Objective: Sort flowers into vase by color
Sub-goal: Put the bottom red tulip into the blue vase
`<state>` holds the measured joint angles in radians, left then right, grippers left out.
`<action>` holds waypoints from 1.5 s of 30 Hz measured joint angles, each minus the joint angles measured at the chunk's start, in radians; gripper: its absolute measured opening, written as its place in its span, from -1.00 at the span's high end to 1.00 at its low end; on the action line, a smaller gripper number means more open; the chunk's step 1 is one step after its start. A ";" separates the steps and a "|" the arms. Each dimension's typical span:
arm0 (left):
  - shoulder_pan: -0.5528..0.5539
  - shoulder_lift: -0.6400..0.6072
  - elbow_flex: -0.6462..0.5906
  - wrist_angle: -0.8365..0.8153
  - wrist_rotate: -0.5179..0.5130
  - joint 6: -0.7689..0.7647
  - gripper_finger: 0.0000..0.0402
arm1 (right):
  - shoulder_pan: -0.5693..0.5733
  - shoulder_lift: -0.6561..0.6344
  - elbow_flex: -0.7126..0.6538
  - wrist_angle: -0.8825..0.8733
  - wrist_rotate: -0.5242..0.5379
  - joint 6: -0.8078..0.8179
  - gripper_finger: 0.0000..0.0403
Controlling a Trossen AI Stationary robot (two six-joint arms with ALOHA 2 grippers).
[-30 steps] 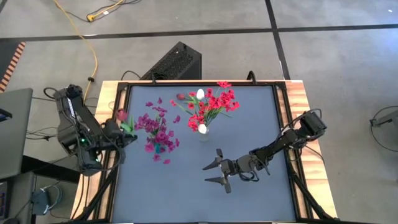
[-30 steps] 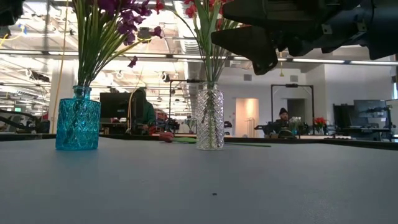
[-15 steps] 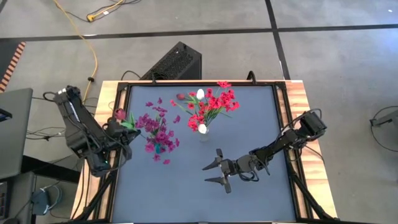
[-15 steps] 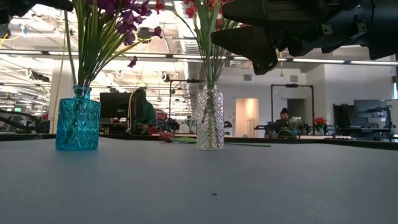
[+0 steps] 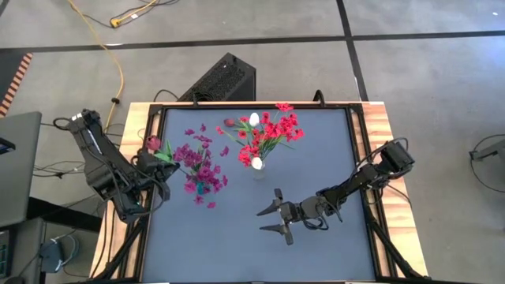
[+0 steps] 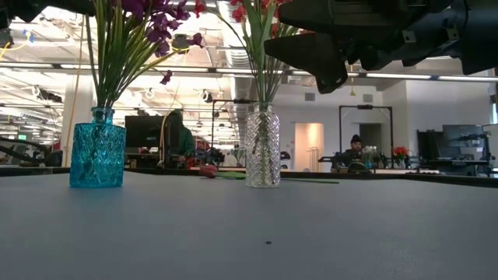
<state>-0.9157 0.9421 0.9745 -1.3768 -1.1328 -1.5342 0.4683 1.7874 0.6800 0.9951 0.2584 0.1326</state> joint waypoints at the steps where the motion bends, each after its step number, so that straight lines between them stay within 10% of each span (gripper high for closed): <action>1: 0.000 0.000 0.000 0.007 0.000 0.000 1.00 | 0.000 0.000 0.000 0.000 0.000 0.000 -0.19; 45: 0.115 0.321 -0.031 0.076 0.056 -0.035 1.00 | 0.000 0.000 0.000 0.000 0.000 0.000 -0.19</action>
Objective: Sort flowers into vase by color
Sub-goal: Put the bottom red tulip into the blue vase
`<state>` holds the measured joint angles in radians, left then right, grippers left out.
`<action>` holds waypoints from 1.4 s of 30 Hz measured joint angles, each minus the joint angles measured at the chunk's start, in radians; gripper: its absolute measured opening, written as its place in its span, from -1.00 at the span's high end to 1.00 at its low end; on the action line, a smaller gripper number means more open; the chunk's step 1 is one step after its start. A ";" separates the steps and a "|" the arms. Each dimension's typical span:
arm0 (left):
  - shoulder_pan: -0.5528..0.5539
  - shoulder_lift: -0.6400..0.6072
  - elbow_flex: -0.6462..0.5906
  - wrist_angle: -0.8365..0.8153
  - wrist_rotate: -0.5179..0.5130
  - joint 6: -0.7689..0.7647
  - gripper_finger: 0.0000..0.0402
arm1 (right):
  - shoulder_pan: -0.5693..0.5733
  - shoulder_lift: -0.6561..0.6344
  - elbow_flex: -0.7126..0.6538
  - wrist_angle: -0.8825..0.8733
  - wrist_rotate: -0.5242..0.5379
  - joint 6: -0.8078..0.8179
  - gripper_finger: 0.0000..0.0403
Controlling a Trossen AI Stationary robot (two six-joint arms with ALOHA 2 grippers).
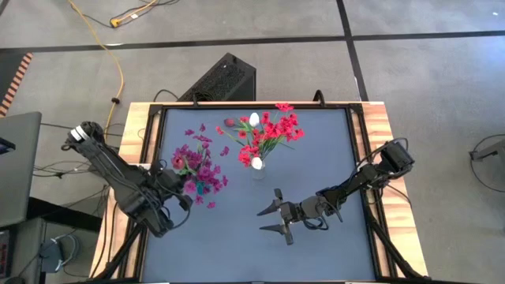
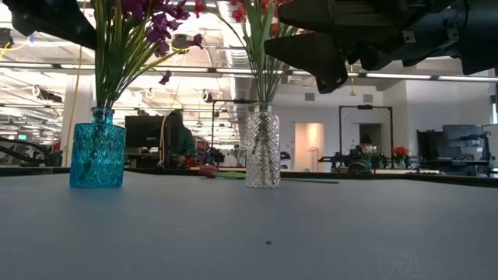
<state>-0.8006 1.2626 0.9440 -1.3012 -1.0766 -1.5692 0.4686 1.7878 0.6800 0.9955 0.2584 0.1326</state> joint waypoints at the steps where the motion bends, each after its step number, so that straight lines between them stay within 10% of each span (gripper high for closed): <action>1: 0.003 0.016 0.000 0.001 -0.006 -0.008 1.00 | 0.000 0.000 0.000 0.000 0.000 0.000 -0.19; 16: 0.010 0.217 -0.009 0.028 -0.005 -0.141 1.00 | 0.002 -0.066 0.000 -0.172 0.001 0.013 -0.19; 29: -0.032 0.075 -0.196 0.183 -0.058 -0.224 1.00 | 0.005 -0.282 0.000 -0.566 0.069 0.027 -0.19; 42: -0.028 0.039 -0.200 0.193 0.065 -0.181 0.72 | -0.267 -0.486 -0.082 -0.958 0.107 -0.020 -0.19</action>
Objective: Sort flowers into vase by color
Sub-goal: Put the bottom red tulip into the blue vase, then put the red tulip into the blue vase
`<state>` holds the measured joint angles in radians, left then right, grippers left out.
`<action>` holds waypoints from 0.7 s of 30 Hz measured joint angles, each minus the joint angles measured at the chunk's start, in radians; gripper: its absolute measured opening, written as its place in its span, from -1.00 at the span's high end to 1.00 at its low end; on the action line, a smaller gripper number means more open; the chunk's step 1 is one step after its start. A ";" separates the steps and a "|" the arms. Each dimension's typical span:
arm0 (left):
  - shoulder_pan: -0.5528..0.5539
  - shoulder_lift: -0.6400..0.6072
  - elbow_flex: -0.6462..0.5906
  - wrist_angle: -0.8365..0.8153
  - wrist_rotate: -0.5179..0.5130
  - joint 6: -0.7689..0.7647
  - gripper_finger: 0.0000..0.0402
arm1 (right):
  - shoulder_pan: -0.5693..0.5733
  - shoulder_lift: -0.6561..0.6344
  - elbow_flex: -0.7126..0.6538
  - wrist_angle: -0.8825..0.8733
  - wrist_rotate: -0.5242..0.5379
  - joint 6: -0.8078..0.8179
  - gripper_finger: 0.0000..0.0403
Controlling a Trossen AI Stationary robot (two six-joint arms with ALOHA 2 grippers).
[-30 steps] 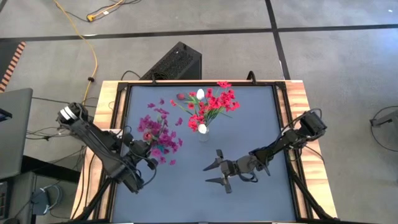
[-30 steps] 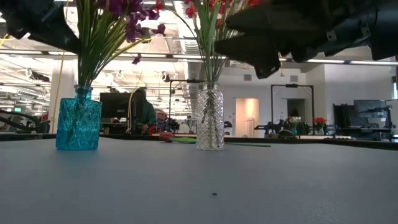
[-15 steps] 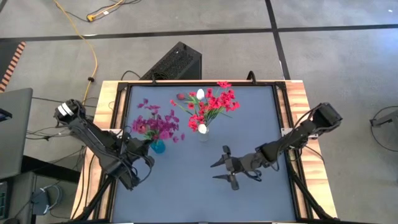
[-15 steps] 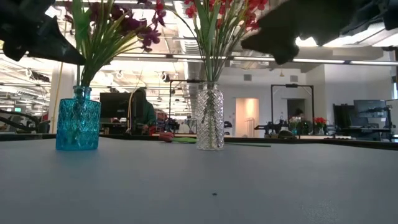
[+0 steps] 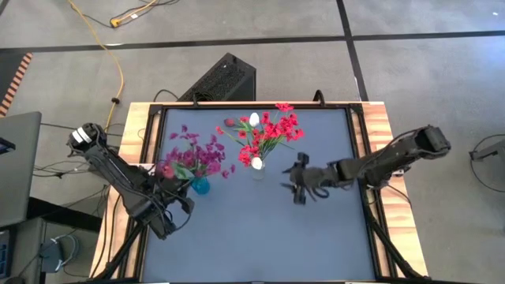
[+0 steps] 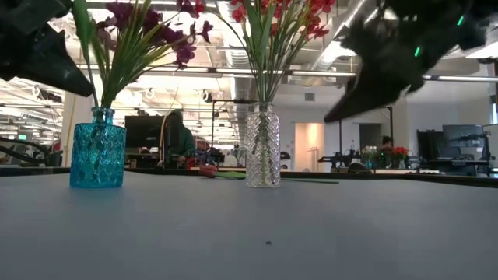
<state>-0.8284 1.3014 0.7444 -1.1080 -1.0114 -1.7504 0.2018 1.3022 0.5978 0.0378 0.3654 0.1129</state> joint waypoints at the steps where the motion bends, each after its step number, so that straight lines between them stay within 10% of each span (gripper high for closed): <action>1: 0.000 0.000 0.000 0.001 0.016 0.000 0.66 | -0.039 -0.007 -0.027 0.015 -0.009 -0.005 -0.19; 11: 0.000 -0.079 0.001 0.000 0.101 0.138 0.22 | -0.466 0.096 -0.162 0.310 -0.268 -0.035 -0.19; 21: 0.000 -0.258 0.003 0.013 0.221 0.432 0.06 | -0.628 0.322 -0.130 0.422 -0.335 -0.071 -0.17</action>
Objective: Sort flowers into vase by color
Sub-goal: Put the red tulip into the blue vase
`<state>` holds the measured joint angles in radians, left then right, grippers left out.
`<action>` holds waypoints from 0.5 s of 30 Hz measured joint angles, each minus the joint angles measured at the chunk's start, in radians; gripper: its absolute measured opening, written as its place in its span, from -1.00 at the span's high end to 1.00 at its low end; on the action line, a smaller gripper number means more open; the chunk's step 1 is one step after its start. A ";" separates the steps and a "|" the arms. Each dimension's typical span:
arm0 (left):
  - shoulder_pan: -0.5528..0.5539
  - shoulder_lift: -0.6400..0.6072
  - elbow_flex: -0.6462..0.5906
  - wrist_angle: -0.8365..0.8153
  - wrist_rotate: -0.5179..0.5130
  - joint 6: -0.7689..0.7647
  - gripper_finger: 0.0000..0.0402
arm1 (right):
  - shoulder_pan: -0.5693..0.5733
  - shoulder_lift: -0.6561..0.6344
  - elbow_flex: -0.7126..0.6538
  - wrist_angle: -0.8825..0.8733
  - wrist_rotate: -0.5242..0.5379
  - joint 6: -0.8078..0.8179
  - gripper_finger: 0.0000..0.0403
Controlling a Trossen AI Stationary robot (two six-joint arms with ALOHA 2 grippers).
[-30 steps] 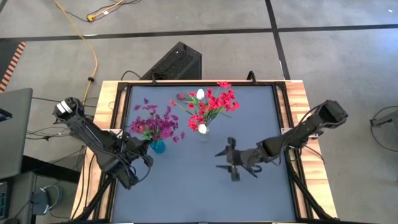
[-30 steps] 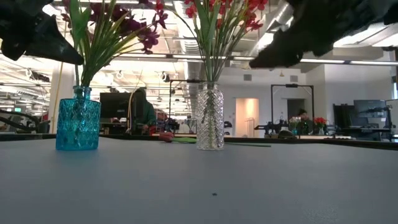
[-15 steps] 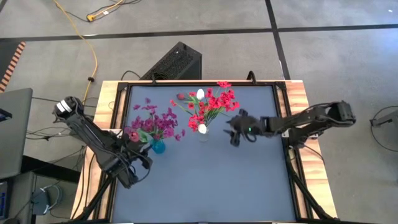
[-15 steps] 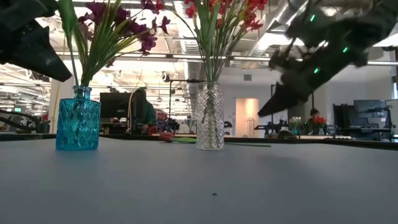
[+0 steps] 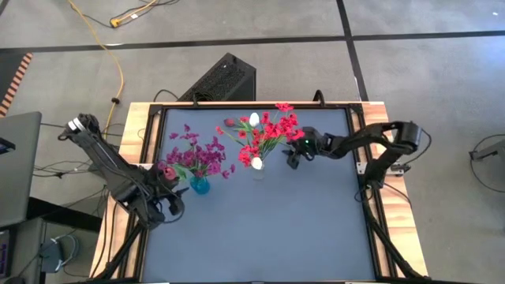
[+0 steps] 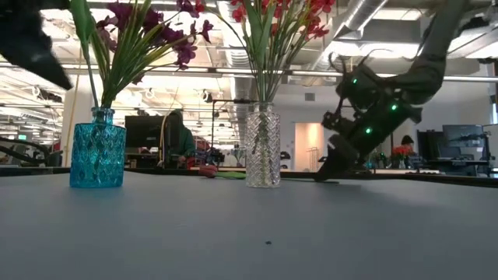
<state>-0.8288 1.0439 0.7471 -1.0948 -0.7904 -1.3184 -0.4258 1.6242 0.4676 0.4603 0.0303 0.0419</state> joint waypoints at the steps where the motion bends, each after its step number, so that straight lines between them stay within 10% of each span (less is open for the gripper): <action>1: 0.000 -0.013 0.000 0.002 0.042 0.015 0.05 | -0.006 0.018 0.006 0.000 0.000 0.002 -0.15; 15: -0.003 -0.028 0.000 0.015 0.255 0.012 0.05 | -0.007 0.095 0.030 -0.034 -0.002 0.051 0.91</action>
<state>-0.8314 1.0161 0.7475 -1.0800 -0.5350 -1.3065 -0.4329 1.7193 0.4973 0.4262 0.0280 0.0932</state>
